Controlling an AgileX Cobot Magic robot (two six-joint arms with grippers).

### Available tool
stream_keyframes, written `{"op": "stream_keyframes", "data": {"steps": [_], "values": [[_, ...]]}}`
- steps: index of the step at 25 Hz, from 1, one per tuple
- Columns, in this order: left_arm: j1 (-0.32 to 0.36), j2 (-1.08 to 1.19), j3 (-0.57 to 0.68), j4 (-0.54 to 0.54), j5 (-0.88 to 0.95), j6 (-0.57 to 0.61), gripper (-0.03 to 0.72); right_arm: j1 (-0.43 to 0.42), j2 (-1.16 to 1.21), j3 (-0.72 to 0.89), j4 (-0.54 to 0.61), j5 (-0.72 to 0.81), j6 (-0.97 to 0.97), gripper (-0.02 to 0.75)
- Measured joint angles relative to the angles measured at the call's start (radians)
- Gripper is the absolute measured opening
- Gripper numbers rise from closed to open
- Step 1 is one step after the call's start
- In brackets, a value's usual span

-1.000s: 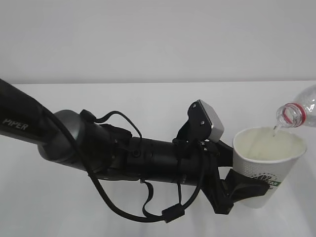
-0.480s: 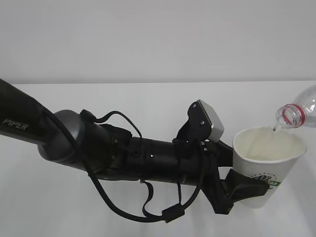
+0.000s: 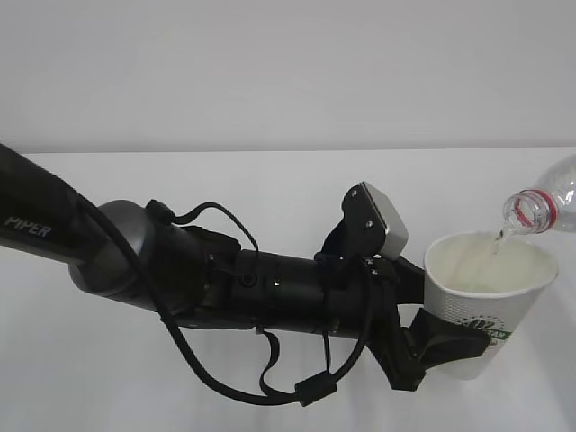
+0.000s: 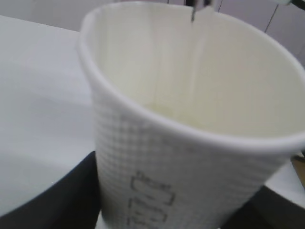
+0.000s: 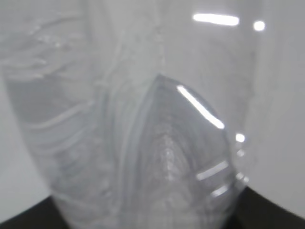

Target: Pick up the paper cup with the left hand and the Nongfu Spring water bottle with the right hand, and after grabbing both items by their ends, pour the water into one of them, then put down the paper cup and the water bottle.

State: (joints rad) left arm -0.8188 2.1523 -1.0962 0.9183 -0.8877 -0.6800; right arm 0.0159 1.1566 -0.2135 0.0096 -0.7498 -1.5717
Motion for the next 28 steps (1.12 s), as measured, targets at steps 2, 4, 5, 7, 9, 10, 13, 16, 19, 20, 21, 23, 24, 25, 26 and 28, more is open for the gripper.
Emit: {"op": "stream_keyframes", "data": {"steps": [2, 4, 5, 7, 9, 10, 13, 16, 19, 20, 21, 23, 24, 25, 26, 28], "values": [[0.000, 0.000, 0.000, 0.000, 0.000, 0.000, 0.489, 0.000, 0.000, 0.000, 0.000, 0.000, 0.000, 0.377], [0.000, 0.000, 0.000, 0.000, 0.000, 0.000, 0.489, 0.000, 0.000, 0.000, 0.000, 0.000, 0.000, 0.377], [0.000, 0.000, 0.000, 0.000, 0.000, 0.000, 0.489, 0.000, 0.000, 0.000, 0.000, -0.002, 0.000, 0.377], [0.000, 0.000, 0.000, 0.000, 0.000, 0.000, 0.489, 0.000, 0.000, 0.000, 0.000, -0.002, 0.000, 0.377], [0.000, 0.000, 0.000, 0.000, 0.000, 0.000, 0.488, 0.000, 0.000, 0.000, 0.000, -0.002, 0.000, 0.377], [0.000, 0.000, 0.000, 0.000, 0.000, 0.000, 0.488, 0.000, 0.000, 0.000, 0.000, -0.004, 0.000, 0.377], [0.000, 0.000, 0.000, 0.000, 0.000, 0.000, 0.487, 0.000, 0.000, 0.000, 0.000, -0.007, 0.000, 0.377], [0.000, 0.000, 0.000, 0.000, 0.000, 0.000, 0.487, 0.000, 0.000, 0.000, 0.000, -0.007, 0.000, 0.377], [0.000, 0.001, 0.000, 0.000, 0.000, 0.000, 0.487, 0.000, 0.000, 0.000, 0.000, -0.007, -0.007, 0.377], [0.000, 0.001, 0.000, 0.000, 0.000, 0.000, 0.487, 0.000, 0.000, 0.000, 0.000, -0.007, -0.008, 0.377], [0.000, 0.001, 0.000, 0.000, 0.002, 0.000, 0.487, 0.000, 0.000, 0.000, 0.000, -0.007, -0.010, 0.377], [0.000, 0.001, 0.000, 0.000, 0.002, 0.000, 0.487, 0.000, 0.000, 0.000, 0.000, -0.007, -0.010, 0.377], [0.000, 0.001, 0.000, 0.000, 0.002, 0.000, 0.487, 0.000, 0.000, 0.000, 0.000, -0.007, -0.010, 0.377], [0.000, 0.001, 0.000, 0.000, 0.002, 0.000, 0.487, 0.000, 0.000, 0.000, 0.000, -0.007, -0.010, 0.377], [0.000, 0.001, 0.000, 0.000, 0.002, 0.000, 0.487, 0.000, 0.000, -0.002, 0.000, -0.007, -0.012, 0.377], [0.000, 0.001, 0.000, 0.000, 0.002, 0.000, 0.487, 0.000, 0.000, -0.002, 0.000, -0.007, -0.012, 0.377]]}}
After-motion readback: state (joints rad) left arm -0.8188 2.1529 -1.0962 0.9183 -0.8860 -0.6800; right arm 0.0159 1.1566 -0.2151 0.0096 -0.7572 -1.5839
